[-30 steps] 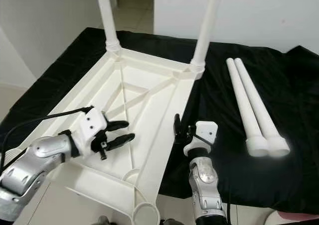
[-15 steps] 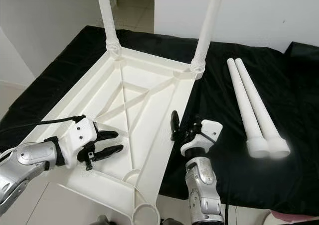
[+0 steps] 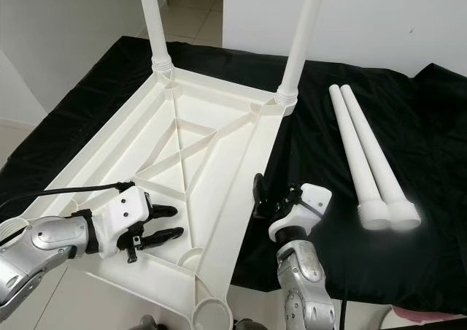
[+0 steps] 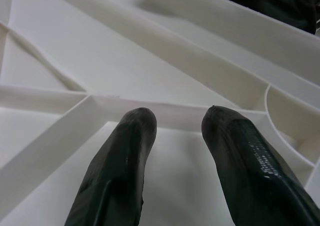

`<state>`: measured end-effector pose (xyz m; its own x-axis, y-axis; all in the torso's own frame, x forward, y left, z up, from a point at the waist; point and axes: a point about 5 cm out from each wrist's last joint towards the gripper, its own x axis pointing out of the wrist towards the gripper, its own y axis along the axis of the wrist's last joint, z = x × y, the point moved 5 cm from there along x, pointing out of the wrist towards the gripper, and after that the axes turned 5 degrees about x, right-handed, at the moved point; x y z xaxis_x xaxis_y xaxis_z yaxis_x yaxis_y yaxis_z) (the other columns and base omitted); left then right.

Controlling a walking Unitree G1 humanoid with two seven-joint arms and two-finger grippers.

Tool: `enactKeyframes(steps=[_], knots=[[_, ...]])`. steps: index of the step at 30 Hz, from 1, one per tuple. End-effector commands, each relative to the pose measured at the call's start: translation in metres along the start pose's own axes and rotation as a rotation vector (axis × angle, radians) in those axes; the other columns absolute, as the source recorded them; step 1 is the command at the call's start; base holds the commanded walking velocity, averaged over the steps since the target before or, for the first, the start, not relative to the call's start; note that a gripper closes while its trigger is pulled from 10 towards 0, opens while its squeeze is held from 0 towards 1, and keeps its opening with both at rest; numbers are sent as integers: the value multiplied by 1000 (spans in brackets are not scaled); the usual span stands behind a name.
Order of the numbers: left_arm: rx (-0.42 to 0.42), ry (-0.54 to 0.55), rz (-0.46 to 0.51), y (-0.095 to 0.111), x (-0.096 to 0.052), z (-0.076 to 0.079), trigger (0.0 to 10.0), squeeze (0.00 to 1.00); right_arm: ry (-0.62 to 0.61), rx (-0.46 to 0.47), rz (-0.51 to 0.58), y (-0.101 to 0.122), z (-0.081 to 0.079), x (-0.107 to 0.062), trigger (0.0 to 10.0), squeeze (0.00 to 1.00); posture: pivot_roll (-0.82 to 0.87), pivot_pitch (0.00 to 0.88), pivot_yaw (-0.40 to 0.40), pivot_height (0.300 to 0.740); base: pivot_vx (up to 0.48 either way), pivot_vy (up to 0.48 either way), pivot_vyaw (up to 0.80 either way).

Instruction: Building children table

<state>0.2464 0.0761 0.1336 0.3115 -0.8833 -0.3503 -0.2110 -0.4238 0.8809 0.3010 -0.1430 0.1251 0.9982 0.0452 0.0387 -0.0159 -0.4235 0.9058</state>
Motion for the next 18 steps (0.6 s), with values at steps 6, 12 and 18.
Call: enactKeyframes(steps=[6,12,18], knots=[[43,-147,43,7,18,9,10000,0,23,-12,-112,-3,-4,13,10000,0,-13,134,-34,740,0,0,0],[63,-54,49,11,33,-8,10000,0,7,-102,-102,11,4,28,10000,0,-14,133,-32,740,0,0,0],[61,34,76,20,51,-24,10000,0,-33,-371,-48,34,20,45,10000,0,-19,138,-28,740,0,0,0]])
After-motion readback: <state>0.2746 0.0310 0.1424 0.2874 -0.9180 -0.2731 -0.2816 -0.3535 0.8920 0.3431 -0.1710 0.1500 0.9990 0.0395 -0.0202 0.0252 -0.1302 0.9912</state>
